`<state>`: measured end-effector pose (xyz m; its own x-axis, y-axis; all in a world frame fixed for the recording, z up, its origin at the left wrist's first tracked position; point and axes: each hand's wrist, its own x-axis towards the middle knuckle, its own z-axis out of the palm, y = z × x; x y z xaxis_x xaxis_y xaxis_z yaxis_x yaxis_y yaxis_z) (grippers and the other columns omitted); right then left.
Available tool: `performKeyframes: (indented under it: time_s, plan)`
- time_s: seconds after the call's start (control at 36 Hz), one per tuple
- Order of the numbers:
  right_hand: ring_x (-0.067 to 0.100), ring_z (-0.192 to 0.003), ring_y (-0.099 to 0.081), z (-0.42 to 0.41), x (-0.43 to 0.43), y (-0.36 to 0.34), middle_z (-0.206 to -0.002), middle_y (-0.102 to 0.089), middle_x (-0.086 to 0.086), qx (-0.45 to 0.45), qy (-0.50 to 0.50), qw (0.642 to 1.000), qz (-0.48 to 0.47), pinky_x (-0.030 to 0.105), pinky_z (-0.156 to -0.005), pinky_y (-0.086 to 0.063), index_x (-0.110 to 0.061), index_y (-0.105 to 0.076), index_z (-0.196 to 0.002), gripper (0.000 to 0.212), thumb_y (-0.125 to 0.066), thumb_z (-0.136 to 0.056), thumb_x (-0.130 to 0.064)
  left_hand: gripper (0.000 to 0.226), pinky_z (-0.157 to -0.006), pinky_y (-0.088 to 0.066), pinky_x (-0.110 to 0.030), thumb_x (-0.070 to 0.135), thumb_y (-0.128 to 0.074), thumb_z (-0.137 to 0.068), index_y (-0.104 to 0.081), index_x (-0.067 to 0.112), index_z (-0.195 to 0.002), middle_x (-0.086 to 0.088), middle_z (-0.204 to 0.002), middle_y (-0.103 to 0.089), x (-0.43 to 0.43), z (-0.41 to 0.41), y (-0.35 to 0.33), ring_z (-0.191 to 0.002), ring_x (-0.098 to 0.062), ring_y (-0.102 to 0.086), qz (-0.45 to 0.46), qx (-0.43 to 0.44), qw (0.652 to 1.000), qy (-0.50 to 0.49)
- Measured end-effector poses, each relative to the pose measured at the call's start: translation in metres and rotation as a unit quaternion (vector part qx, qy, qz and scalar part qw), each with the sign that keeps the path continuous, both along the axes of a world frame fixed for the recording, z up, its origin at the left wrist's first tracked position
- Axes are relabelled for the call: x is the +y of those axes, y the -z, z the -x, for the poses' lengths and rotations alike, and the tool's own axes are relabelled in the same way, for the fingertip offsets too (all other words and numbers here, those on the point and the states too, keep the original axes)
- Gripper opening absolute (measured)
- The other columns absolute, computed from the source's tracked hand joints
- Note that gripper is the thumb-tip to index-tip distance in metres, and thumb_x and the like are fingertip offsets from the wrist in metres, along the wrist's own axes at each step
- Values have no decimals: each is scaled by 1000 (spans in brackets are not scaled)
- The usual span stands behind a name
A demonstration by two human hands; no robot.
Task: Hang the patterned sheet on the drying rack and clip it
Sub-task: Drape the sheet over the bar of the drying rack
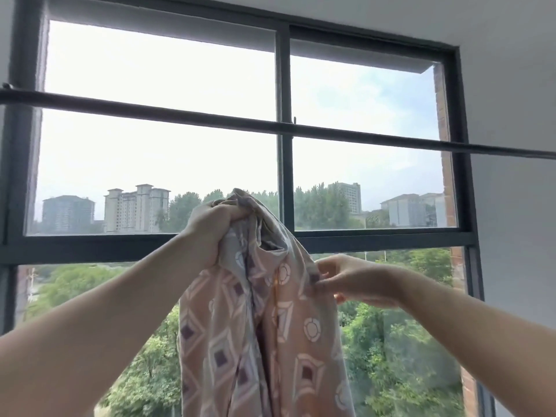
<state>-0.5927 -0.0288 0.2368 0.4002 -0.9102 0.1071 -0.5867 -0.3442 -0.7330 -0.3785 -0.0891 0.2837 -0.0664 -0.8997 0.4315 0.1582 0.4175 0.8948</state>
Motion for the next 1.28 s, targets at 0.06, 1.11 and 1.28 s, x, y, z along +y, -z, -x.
performKeyframes:
  time_s: [0.06, 1.11, 1.28]
  plan:
    - [11, -95, -57, 4, 2, 7, -95, -65, -13, 117, 4, 992, -34, 30, -93, -46, -32, -63, -89, 11, -62, -86, -22, 5, -53, -52, -28, 7, -67, -77, -68, 7, -82, -11, -79, -66, -2, -7, -1, -61, -23, -63, -15, 22, 1000, -2]
    - [2, -50, -47, -54, -4, -66, -58, -51, -5, -116, 122, 910, 379, 13, -46, -40, -7, -60, -66, 18, -59, -82, 1, 16, -52, -56, -27, 6, -67, -63, -65, 8, -78, -8, -69, -70, 63, -9, 9, -56, -20, -67, 65, -96, 974, 197]
    - [9, -49, -51, -64, 4, -58, -67, -52, 1, -299, 68, 917, 254, 20, -43, -43, -10, -54, -70, 18, -58, -87, -4, 24, -61, -59, -30, 1, -68, -69, -67, 3, -93, -12, -80, -70, 52, -2, 12, -66, -23, -67, 53, -96, 984, 139]
